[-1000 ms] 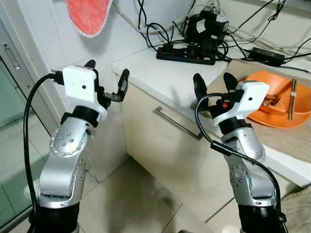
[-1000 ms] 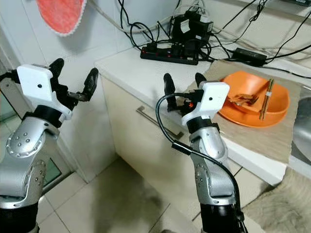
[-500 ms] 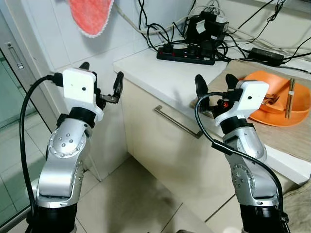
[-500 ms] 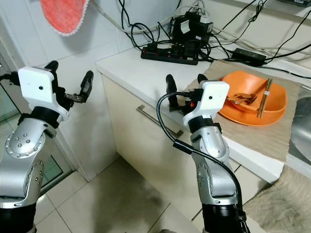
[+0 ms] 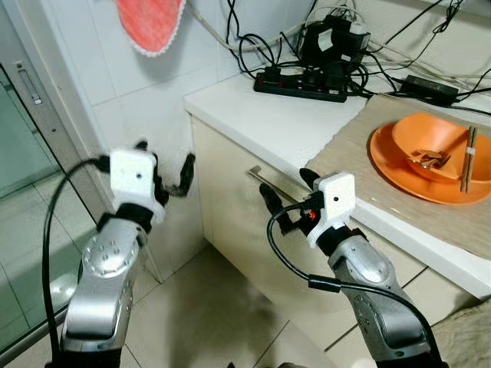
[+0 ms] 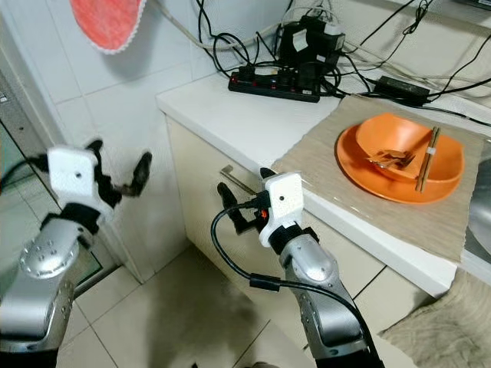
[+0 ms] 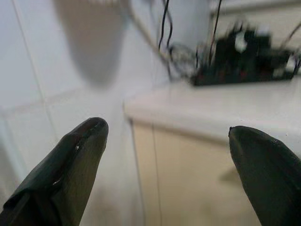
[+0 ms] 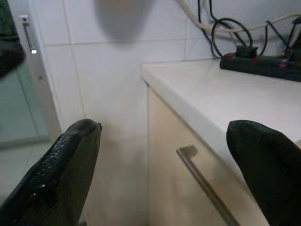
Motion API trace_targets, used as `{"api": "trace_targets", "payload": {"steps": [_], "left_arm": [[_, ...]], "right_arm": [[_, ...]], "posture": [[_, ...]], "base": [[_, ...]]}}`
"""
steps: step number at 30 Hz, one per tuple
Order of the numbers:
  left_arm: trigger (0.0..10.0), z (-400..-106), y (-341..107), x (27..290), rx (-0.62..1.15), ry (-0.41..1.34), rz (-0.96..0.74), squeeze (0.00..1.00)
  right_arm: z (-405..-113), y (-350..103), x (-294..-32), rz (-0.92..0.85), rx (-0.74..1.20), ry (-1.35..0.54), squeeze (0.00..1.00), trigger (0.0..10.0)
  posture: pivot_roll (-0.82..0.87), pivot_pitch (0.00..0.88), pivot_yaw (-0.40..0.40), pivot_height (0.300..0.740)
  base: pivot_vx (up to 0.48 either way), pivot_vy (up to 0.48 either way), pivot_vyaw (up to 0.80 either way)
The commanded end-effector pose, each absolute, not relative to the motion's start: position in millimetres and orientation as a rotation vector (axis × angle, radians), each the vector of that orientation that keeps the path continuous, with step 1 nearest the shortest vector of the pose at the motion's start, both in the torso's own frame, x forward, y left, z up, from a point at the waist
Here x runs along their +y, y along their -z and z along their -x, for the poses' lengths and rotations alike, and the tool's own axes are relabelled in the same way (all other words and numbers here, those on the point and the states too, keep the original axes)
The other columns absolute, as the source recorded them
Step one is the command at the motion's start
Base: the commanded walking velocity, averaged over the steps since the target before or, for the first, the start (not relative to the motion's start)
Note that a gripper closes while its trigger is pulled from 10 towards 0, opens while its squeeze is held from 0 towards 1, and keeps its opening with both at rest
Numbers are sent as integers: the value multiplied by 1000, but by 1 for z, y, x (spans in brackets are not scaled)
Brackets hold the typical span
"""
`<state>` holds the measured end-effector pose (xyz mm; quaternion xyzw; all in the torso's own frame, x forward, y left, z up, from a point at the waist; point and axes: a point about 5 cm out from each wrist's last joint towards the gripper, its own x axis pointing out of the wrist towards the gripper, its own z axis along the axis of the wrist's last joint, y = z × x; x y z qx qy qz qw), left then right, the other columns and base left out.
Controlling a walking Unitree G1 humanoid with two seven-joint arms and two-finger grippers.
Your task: Kitchen organization
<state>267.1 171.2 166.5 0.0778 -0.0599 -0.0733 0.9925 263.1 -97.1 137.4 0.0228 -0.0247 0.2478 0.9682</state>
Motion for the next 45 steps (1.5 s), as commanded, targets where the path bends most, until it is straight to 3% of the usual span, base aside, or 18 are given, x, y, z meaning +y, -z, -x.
{"api": "trace_targets", "payload": {"steps": [1, 5, 10, 14, 19, 36, 45], "left_arm": [[10000, -265, -158, 170, -99, 169, -173, 0], [10000, -260, -135, 174, -15, 172, -174, 0], [10000, -237, -71, 187, 281, 160, -192, 0], [10000, -224, -49, 192, 365, 150, -195, 0], [10000, -222, -46, 186, 354, 165, -178, 0], [10000, -228, -51, 183, 311, 181, -189, 0], [10000, -230, -55, 181, 283, 209, -233, 0]], "right_arm": [[-263, -128, -99, -28, -9, -499, 0, 10000], [-262, -107, -103, 11, 94, -489, 0, 10000], [-244, -48, -119, 81, 389, -459, 0, 10000], [-233, -25, -124, 74, 497, -435, 0, 10000], [-226, -11, -129, 80, 542, -417, 0, 10000], [-229, -12, -134, 60, 513, -379, 0, 10000], [-231, -15, -135, 44, 480, -354, 0, 10000]], "posture": [[-10, 0, -40, 740], [-8, 0, -40, 740], [-10, 0, -36, 740], [-11, 0, -35, 740], [-11, 0, -37, 740], [-14, 0, -31, 740], [-14, 0, -28, 740]], "base": [[0, 0, 0], [0, 0, 0], [0, 0, 0], [0, 0, 0], [0, 0, 0], [0, 431, 0], [0, -296, 0]]}}
